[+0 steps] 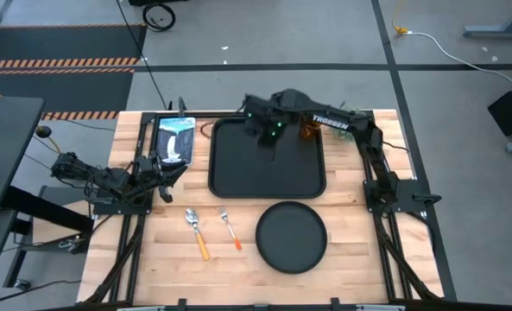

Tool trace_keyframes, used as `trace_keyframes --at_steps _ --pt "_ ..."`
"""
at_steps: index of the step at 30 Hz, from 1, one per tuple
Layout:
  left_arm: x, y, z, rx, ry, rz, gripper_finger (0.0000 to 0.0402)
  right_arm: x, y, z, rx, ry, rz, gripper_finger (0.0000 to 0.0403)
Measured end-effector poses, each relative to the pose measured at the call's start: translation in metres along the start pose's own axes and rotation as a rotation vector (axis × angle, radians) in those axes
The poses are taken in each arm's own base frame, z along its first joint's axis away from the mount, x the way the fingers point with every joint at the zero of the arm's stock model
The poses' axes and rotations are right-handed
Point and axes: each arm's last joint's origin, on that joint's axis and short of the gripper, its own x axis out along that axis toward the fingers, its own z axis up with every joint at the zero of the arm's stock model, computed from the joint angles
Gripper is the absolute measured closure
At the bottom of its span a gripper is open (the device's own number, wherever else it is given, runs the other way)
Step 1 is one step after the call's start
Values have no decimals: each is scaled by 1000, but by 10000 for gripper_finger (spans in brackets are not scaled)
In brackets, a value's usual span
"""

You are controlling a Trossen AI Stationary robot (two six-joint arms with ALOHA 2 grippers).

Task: Pick and place plate/cup/fork/spoon on tray
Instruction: Put the black plate on the black serving tray to the bottom of the brown glass

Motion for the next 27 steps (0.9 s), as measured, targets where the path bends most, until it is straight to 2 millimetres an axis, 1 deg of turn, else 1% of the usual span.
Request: trace_keyframes --at_steps 3,5,10,13,20,27 --pt "0 0 0 1 1 0 322 2 19 0 -9 10 14 282" --pt "0 0 -1 4 4 1 322 9 31 -2 -13 31 26 282" --pt "0 0 -3 23 21 3 322 40 62 -12 -13 112 43 282" --pt "0 1 -3 30 27 4 322 56 83 -21 -15 169 46 282" --pt "0 1 -3 32 27 4 322 83 130 -47 -41 253 0 282" --pt "0 1 -3 53 27 4 322 94 168 -74 -50 308 -64 282"
